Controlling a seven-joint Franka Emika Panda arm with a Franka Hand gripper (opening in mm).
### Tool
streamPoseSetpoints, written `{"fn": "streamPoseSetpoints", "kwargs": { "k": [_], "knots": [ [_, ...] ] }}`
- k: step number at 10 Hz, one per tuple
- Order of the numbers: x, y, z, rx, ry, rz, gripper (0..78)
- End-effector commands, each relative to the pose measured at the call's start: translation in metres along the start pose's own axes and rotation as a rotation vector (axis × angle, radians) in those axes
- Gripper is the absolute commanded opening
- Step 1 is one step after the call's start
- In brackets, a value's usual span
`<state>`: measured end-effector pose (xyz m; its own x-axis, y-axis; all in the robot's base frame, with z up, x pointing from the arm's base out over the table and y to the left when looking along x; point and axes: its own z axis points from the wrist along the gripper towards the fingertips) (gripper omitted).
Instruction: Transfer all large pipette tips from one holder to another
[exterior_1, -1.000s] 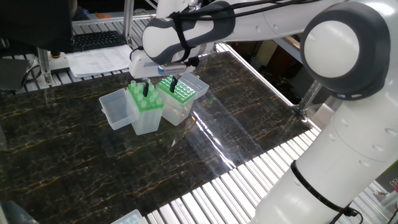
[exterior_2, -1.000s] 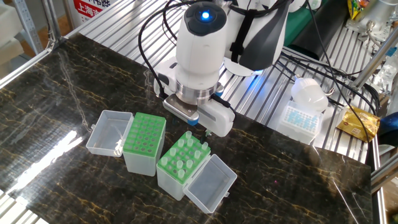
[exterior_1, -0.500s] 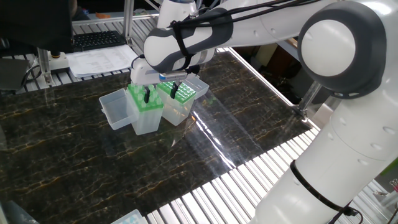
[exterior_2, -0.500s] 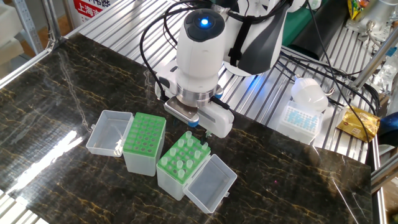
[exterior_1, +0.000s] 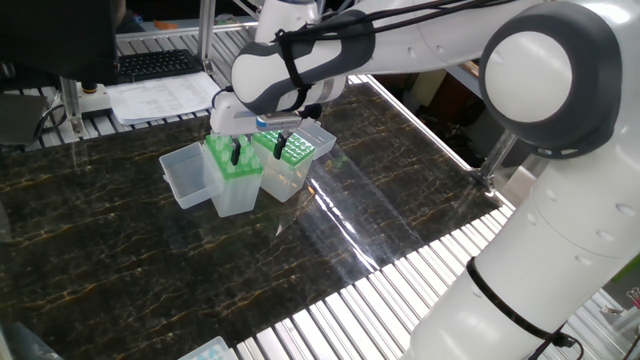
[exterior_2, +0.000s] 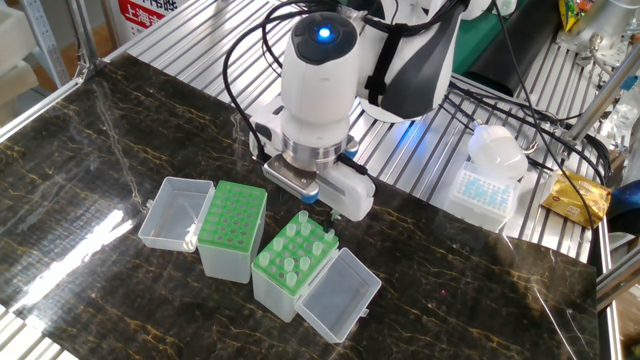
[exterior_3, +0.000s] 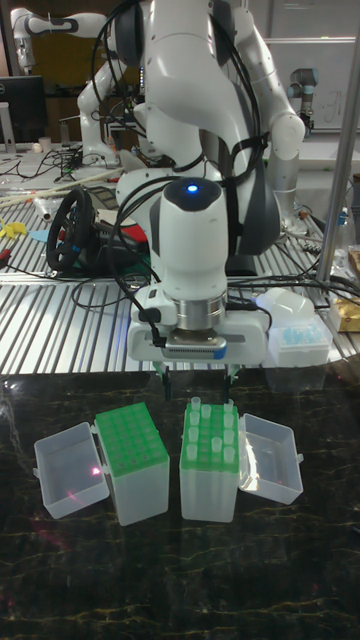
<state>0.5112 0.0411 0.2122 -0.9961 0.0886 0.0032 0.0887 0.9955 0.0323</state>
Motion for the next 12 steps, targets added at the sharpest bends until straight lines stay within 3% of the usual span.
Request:
{"fn": "streamPoseSetpoints", "kwargs": {
  "k": [1, 8, 12],
  "knots": [
    [-0.0008, 0.0000, -0.0012, 0.003, -0.001, -0.010, 77.3],
    [-0.0008, 0.0000, -0.0012, 0.005, 0.004, -0.025, 77.3],
    [0.0005, -0.0001, -0.0017, -0.009, 0.014, -0.106, 77.3]
  ]
}}
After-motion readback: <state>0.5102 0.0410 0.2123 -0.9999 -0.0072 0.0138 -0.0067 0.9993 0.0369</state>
